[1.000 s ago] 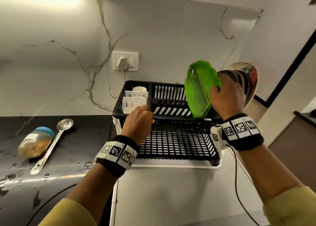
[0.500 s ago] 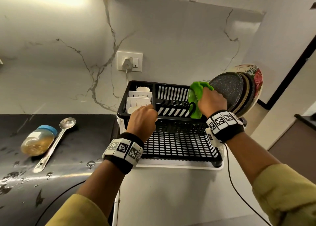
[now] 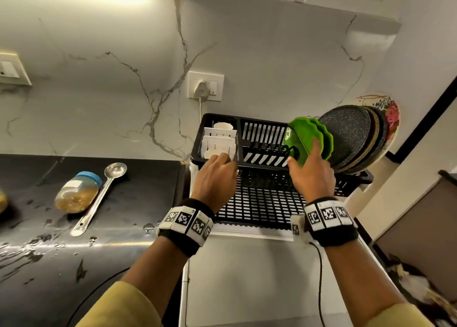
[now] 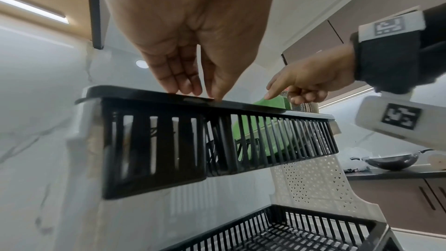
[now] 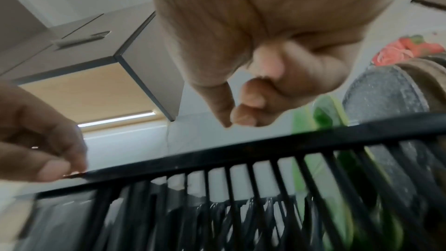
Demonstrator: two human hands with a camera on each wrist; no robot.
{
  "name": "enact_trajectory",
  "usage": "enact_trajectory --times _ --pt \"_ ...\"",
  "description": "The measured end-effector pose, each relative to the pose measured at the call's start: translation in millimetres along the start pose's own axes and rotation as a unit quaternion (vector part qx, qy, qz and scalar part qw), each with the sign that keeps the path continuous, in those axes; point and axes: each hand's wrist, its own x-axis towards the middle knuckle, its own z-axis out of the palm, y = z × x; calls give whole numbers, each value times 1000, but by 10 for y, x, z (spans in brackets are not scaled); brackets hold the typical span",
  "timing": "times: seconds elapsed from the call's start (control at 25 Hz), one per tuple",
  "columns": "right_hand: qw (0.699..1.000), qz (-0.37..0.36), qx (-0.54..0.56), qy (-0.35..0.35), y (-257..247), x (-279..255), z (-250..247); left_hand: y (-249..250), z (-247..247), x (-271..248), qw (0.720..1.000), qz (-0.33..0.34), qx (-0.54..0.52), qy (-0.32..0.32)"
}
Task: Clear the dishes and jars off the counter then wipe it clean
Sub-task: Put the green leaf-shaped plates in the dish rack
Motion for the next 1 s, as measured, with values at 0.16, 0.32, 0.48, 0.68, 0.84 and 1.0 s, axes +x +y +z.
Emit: enact_trajectory --times 0.16,0.32,0.48,0.68,0.84,1.0 --pt "992 -82 86 -29 -265 -577 474 -460 -83 -547 998 -48 25 -13" --pt "975 -166 102 -110 -906 -1196 1062 -1039 -375 -1192 987 -154 40 -15" --pt "943 -249 113 -189 -1740 -1876 1593 -1558 -912 -1742 967 -249 54 10" --pt "892 -344 152 -252 -2881 -2701 1991 -2203 -1769 -2605 930 -350 96 60" --pt "860 -392 177 -275 -3607 -3239 2203 -2630 -2313 -3218 893 -422 121 98" --pt "821 -439 177 -321 -4107 -3692 2376 -2919 -2644 -3638 864 -469 141 119"
